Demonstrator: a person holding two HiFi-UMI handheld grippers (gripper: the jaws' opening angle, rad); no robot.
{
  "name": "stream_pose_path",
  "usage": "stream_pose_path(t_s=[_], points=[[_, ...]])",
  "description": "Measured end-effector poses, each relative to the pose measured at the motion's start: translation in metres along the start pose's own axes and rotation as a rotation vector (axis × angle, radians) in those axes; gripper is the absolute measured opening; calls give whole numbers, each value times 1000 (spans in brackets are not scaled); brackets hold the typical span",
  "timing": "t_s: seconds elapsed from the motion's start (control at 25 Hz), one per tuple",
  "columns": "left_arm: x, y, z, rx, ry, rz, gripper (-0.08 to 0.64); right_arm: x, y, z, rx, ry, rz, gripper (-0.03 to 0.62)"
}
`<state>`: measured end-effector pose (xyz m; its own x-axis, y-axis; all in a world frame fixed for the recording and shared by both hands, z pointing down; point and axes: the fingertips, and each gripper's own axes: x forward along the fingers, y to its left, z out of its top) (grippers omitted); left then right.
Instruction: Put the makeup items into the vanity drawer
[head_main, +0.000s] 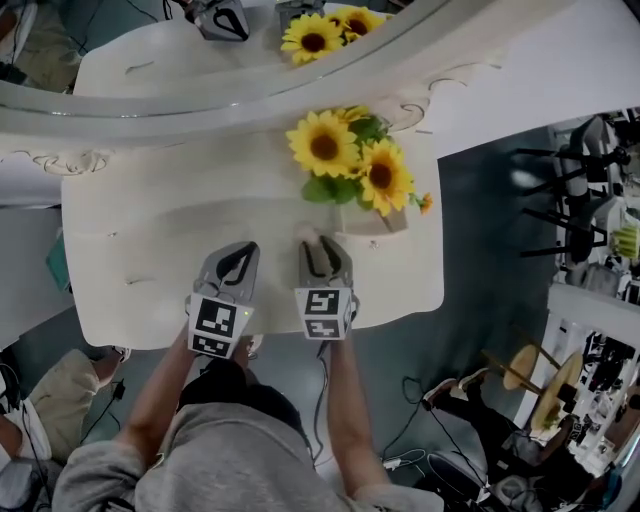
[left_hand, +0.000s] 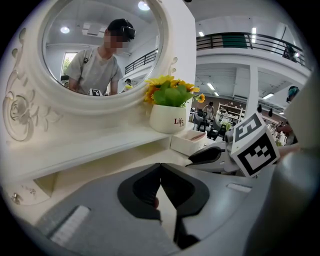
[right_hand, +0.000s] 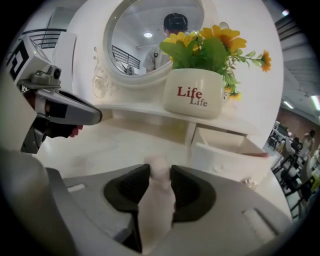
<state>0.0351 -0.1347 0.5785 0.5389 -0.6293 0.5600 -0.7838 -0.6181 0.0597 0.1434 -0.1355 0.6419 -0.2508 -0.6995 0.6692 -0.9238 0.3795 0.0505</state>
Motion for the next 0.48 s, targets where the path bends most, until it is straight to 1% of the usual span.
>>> stream_pose_path(t_s=[0.24,0.48], points=[[-1,2,3,0,-5,1,11,-3,0,4,-9,-7,1,124],[-8,4,16,11,-34,1,11,-24,2,24,-14,-53,-23,115]])
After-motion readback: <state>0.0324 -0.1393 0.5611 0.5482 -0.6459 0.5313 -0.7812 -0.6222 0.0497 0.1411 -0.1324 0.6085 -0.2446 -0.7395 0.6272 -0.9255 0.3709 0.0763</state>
